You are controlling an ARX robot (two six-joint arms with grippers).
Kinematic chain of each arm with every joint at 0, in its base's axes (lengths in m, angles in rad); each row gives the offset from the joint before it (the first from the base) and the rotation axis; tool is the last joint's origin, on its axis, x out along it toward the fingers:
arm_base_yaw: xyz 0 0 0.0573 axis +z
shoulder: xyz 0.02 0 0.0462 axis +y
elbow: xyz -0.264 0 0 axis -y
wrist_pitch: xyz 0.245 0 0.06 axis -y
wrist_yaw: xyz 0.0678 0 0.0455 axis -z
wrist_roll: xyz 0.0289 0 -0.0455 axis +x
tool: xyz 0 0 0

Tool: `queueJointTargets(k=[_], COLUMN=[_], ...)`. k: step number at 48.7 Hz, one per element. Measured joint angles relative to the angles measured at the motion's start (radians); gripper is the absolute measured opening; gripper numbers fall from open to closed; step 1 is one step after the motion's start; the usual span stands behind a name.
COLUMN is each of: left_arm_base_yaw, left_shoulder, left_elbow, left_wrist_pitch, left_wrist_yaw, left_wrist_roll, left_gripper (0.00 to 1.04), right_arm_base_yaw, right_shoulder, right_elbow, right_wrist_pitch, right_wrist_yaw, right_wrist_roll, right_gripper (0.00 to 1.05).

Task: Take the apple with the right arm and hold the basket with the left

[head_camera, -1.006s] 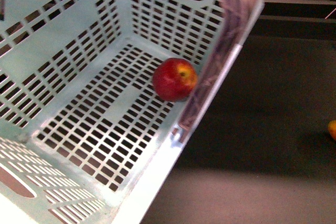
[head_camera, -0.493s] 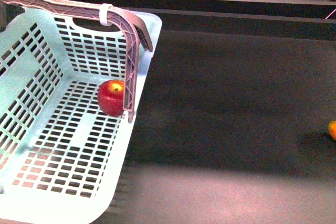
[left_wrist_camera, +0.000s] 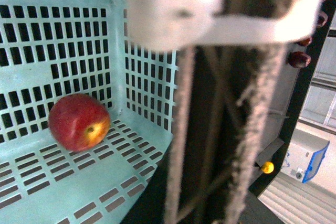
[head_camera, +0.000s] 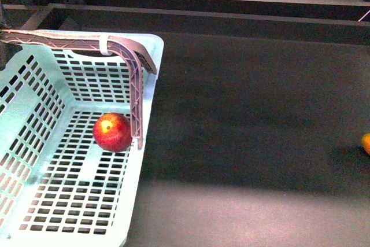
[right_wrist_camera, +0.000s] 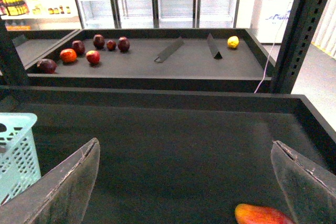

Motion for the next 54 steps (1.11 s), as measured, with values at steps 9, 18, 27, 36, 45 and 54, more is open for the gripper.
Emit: queueJointTargets(k=[9, 18, 27, 36, 45, 54], left_arm_base_yaw=[0.005, 0.002, -0.008, -0.046, -0.05, -0.029], left_shoulder=[-0.041, -0.175, -0.339, -0.51, -0.515, -0.567], left_elbow=[-0.009, -0.021, -0.058, -0.066, -0.066, -0.373], left_wrist_pitch=[-0.039, -0.188, -0.311, -0.389, -0.391, 0.356], left_wrist_yaw=[0.027, 0.046, 0.023, -0.014, -0.017, -0.034], left_wrist_roll=[0.006, 0.019, 0.046, 0.083, 0.091, 0.846], left_gripper=[0.4, 0.76, 0.99, 0.98, 0.98, 0.7], right_arm_base_yaw=[0.0, 0.0, 0.0, 0.0, 0.0, 0.0], right_shoulder=[0.0, 0.0, 0.0, 0.0, 0.0, 0.0], right_elbow=[0.0, 0.0, 0.0, 0.0, 0.0, 0.0], right_wrist_pitch=[0.0, 0.0, 0.0, 0.0, 0.0, 0.0], right_wrist_yaw=[0.0, 0.0, 0.0, 0.0, 0.0, 0.0], right_wrist_roll=[0.0, 0.0, 0.0, 0.0, 0.0, 0.0], right_gripper=[0.96, 0.96, 0.96, 0.96, 0.96, 0.96])
